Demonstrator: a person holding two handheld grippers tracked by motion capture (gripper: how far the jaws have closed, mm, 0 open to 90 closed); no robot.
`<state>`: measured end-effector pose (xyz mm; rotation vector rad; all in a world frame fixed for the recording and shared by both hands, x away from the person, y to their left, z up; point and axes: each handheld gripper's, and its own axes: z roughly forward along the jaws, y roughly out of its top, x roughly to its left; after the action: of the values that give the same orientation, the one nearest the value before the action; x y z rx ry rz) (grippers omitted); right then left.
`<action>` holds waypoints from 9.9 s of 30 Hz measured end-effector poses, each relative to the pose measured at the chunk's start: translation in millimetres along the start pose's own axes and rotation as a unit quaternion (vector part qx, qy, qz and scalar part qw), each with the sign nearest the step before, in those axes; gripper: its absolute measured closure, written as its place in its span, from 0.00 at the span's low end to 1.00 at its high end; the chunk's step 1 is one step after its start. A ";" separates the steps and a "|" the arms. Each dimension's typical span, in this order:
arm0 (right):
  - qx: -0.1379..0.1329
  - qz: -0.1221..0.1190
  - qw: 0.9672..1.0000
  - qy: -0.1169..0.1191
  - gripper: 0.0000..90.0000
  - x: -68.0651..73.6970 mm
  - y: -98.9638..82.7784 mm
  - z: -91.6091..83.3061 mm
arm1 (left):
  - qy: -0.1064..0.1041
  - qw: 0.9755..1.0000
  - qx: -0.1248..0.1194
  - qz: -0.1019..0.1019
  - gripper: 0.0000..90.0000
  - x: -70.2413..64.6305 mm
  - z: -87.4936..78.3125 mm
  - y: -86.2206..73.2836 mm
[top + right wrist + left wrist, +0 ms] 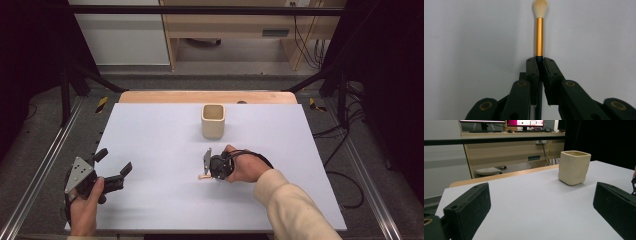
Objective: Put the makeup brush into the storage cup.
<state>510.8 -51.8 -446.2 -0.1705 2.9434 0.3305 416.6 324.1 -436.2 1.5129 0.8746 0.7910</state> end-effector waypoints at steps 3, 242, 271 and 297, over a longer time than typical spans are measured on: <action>-0.003 0.001 1.000 -0.005 0.93 -0.4 -0.8 -1.8 | 0.001 1.000 0.000 0.000 0.01 0.4 -0.2 0.0; -0.541 0.365 0.693 -0.306 0.92 -91.6 -37.8 -76.2 | -0.003 1.000 0.000 0.024 0.01 -10.0 4.0 0.0; -0.539 0.373 0.691 -0.304 0.92 -101.2 -49.0 -58.5 | -0.007 1.000 0.002 0.026 0.01 -11.0 5.8 -0.5; -0.525 0.387 0.696 -0.301 0.92 -97.0 -58.7 -37.3 | -0.005 1.000 0.002 0.026 0.01 -10.7 5.2 -0.3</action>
<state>607.5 -108.1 -404.8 0.8840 1.6713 1.7296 415.8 312.3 -437.2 1.5471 0.8327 0.8182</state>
